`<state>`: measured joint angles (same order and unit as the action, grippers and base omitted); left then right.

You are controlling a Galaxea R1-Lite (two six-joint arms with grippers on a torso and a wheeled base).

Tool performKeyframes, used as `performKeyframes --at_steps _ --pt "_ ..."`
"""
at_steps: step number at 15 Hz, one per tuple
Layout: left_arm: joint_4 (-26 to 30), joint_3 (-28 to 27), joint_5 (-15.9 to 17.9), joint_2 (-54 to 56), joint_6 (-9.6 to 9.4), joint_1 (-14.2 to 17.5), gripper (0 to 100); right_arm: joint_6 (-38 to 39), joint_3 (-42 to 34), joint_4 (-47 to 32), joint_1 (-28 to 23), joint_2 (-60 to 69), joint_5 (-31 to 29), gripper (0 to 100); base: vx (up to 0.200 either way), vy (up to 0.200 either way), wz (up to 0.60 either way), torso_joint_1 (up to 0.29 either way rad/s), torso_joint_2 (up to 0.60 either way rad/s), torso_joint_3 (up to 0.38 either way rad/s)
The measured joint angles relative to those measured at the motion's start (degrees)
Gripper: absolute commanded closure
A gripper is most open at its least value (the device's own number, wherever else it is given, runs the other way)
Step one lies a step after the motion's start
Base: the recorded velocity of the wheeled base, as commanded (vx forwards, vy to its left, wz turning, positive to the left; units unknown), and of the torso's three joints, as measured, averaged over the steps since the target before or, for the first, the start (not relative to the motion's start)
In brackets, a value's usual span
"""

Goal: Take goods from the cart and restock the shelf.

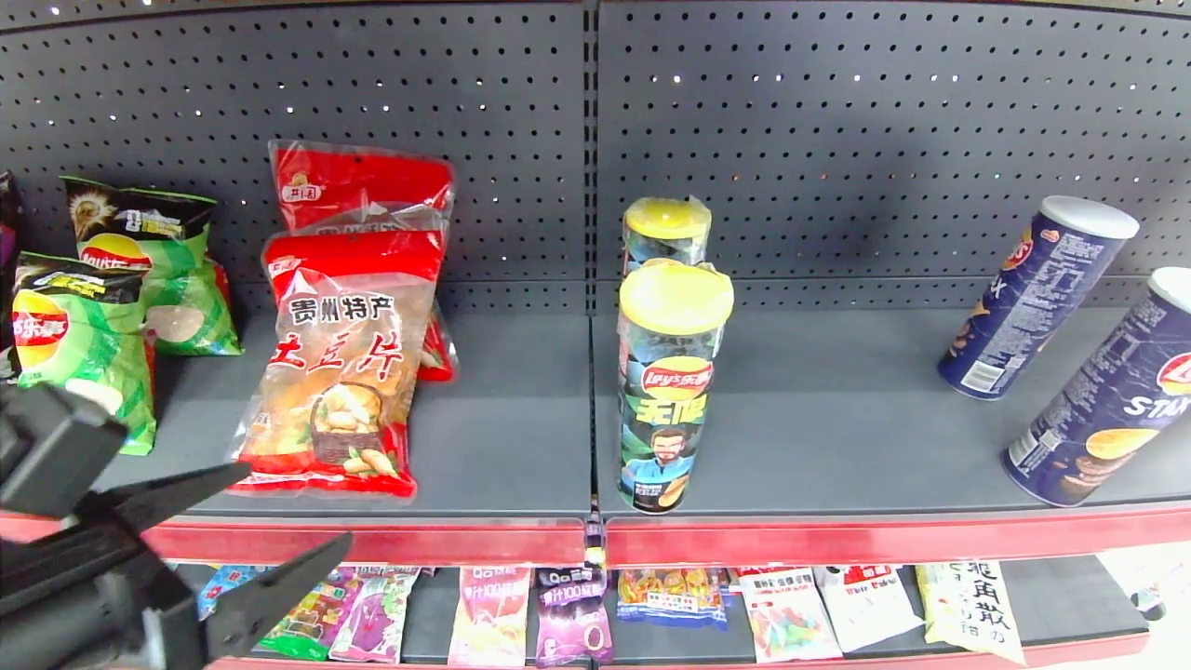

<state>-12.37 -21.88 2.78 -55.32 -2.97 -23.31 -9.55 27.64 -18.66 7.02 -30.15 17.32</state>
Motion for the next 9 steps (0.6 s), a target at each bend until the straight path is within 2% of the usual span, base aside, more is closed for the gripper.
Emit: performKeyframes --at_steps 2,3,5,7,9 --pt "12.4 1.7 -1.5 11.6 0.99 5.3 0 2.4 -1.1 -2.6 -5.6 6.1 -4.2 0 0.000 0.000 0.00 0.000 0.00 0.000" --pt "18.9 2.2 -2.3 17.3 1.48 8.1 0 3.0 -2.1 -3.0 -7.0 8.4 -5.5 0 0.000 0.000 0.00 0.000 0.00 0.000" --pt "27.9 3.1 -4.5 26.4 2.88 14.1 0 3.0 -4.8 -3.1 -8.1 12.2 -7.1 0 0.000 0.000 0.00 0.000 0.00 0.000" --pt "31.4 3.9 -5.7 32.6 3.82 20.3 0 2.8 -8.5 -2.8 -8.4 16.3 -8.0 0 0.000 0.000 0.00 0.000 0.00 0.000" --pt "31.9 5.7 -5.7 38.5 4.06 23.8 0 2.9 -13.0 -1.9 -8.0 22.3 -8.5 0 0.000 0.000 0.00 0.000 0.00 0.000"
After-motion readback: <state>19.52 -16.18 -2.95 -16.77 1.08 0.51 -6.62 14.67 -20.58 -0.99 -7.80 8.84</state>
